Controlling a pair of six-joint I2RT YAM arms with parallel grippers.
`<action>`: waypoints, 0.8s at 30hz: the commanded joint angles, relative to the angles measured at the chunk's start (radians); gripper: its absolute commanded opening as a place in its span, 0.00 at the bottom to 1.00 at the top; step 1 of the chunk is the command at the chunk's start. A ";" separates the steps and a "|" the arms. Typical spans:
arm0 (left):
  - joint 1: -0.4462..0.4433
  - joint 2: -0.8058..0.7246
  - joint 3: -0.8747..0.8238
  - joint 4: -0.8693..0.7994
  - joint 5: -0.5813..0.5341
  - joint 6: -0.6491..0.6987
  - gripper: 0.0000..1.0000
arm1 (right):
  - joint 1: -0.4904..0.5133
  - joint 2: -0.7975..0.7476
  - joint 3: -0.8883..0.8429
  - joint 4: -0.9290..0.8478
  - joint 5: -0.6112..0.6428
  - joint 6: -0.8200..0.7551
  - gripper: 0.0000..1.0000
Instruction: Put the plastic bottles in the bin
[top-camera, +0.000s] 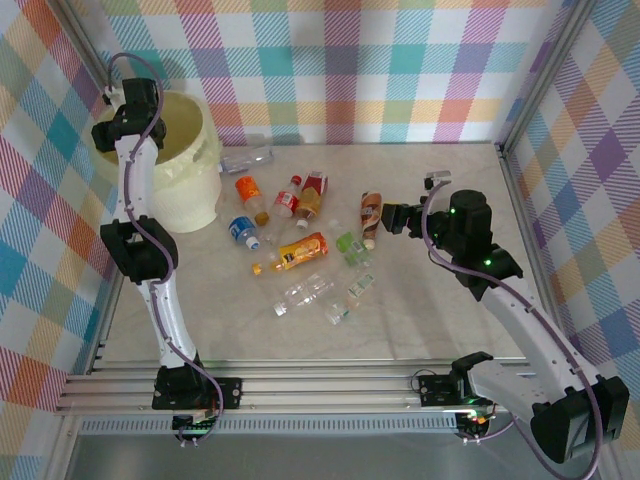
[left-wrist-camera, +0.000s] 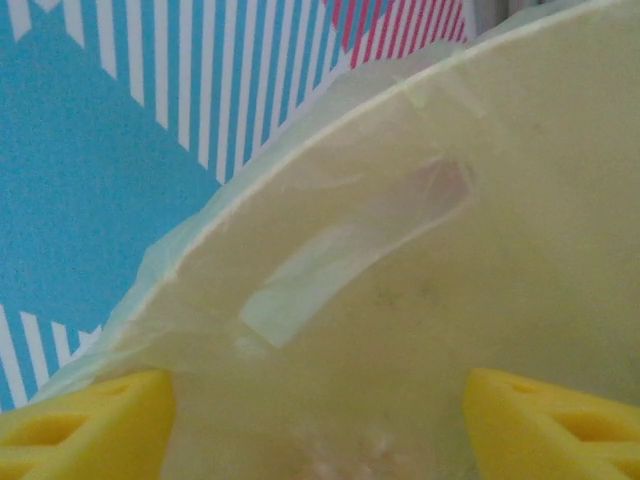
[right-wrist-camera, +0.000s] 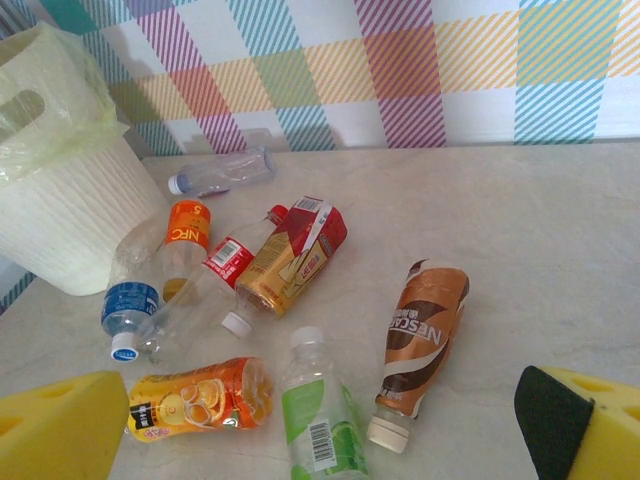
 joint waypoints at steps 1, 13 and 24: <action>0.001 -0.029 0.052 -0.045 0.018 -0.049 0.84 | 0.001 -0.017 -0.008 -0.011 0.017 0.021 1.00; -0.030 -0.156 0.053 -0.102 0.218 -0.254 1.00 | 0.002 -0.029 -0.034 -0.024 0.048 0.037 1.00; -0.112 -0.431 -0.207 0.027 0.558 -0.373 1.00 | 0.000 -0.031 -0.072 -0.020 0.088 0.062 1.00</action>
